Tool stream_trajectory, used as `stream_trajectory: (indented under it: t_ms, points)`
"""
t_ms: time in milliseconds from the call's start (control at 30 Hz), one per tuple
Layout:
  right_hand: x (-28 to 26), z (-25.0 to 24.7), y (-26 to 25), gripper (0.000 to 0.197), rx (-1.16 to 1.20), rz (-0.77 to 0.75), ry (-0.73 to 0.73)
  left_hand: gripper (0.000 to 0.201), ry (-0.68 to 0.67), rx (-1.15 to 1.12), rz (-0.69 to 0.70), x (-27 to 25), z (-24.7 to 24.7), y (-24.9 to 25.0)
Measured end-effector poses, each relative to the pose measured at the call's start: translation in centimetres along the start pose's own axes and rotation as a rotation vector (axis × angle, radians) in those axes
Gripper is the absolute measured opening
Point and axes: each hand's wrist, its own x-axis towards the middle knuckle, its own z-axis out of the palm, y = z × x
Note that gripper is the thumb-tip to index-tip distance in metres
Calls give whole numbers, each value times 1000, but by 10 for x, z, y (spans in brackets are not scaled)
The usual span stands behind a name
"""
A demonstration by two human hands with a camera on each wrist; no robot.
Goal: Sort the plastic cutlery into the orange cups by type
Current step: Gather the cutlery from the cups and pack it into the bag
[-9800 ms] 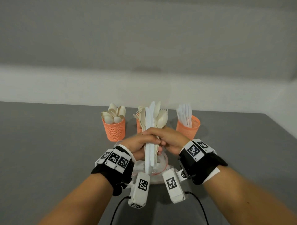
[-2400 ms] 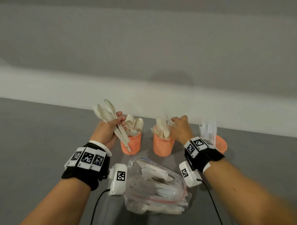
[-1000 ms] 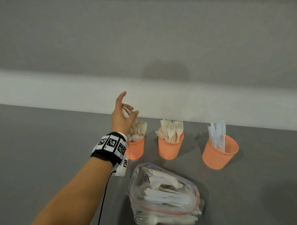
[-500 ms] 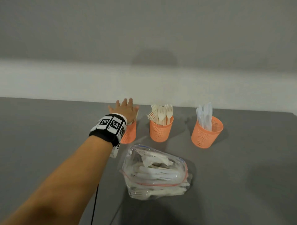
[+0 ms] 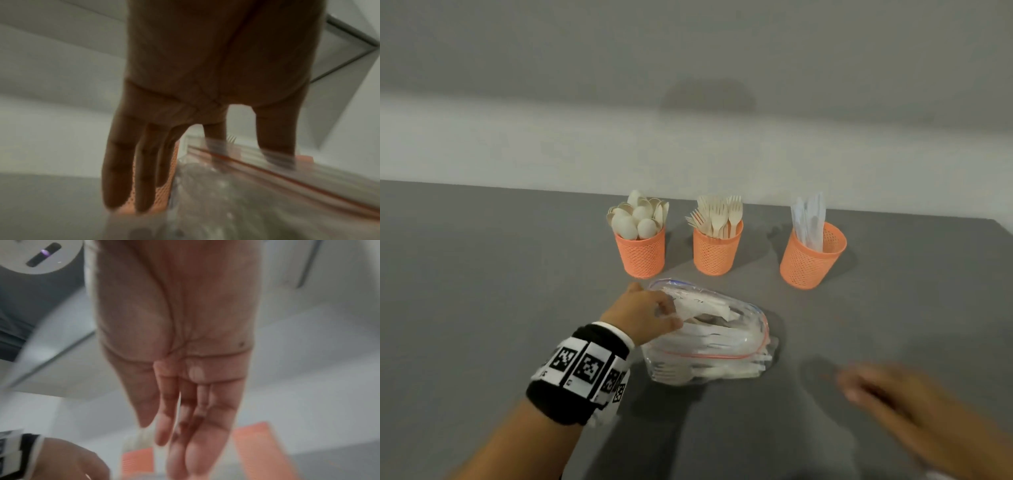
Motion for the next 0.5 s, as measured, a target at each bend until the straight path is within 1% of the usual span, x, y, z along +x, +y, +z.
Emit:
stream_trajectory:
  t_ms: [33, 67, 100, 133, 167, 200, 233, 267, 300, 333, 400, 433, 500]
  points:
    - [18, 0, -14, 33, -1, -31, 58, 44, -56, 38, 1, -1, 5, -2]
    - [37, 3, -31, 29, 45, -106, 86, 49, -98, 83, 6, 0, 9, -3]
    - [62, 9, -43, 25, 80, -170, 75, 52, -113, 123, 12, 2, 13, -3]
    - [87, 20, -56, 22, 84, -202, 79, 52, -109, 141, 10, 5, 18, -3]
    - [108, 32, -61, 21, 93, -204, 53, 53, -96, 141, -3, 7, 21, -3]
    - [125, 43, -67, 24, 59, -156, -18, 56, -71, 122, -20, 9, 25, -5]
    - [136, 56, -66, 32, -1, -115, -103, 58, -50, 90, -41, 10, 28, -7]
    - [143, 65, -65, 41, -80, -100, -204, 60, -30, 41, -59, 12, 31, -10]
    - [148, 72, -63, 49, -144, -100, -275, 61, -4, -37, -72, 13, 34, -14]
    - [151, 74, -65, 54, -173, -104, -315, 59, 40, -162, -84, 14, 35, -16]
    - [156, 77, -66, 55, -162, -115, -348, 48, 140, -528, -138, 15, 37, -19]
    - [157, 79, -65, 54, -135, -122, -356, 41, 166, -765, -175, 13, 37, -18]
    - [155, 81, -65, 58, -67, -131, -370, 37, 163, -1271, -244, 10, 35, -13]
